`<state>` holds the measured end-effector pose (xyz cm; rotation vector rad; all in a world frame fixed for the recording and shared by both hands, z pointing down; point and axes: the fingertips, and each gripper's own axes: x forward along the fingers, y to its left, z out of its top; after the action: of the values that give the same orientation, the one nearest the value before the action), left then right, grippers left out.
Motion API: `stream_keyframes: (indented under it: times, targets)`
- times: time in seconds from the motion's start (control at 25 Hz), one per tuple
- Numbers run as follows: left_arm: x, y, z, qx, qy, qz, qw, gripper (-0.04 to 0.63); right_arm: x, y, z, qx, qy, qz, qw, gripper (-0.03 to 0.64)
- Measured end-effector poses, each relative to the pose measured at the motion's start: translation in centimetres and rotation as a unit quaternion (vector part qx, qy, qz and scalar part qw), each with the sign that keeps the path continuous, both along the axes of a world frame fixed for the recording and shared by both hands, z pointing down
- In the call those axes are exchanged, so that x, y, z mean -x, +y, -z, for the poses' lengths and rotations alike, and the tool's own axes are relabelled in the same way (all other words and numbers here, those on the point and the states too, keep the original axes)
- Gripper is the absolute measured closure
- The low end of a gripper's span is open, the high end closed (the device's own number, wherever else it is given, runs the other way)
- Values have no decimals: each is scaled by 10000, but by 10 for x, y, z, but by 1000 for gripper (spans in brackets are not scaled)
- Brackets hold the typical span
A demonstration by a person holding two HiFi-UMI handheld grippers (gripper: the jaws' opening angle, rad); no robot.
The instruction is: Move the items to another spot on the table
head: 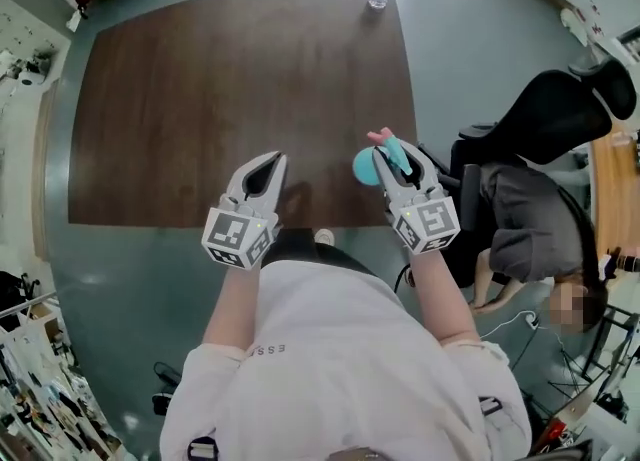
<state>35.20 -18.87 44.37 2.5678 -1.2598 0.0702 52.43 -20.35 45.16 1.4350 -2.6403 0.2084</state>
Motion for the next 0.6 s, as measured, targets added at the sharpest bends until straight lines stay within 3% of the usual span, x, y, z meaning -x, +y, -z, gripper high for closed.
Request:
stream_keyframes:
  times: [0.28,0.6]
  targets:
    - [75,5,1,-142,33,828,9965,586,59,-16,-1,-72,82,702,9975,494]
    - [214,67,18,-257,79,1972,9800,586,194,5,15,-126,188,1532,9879,494]
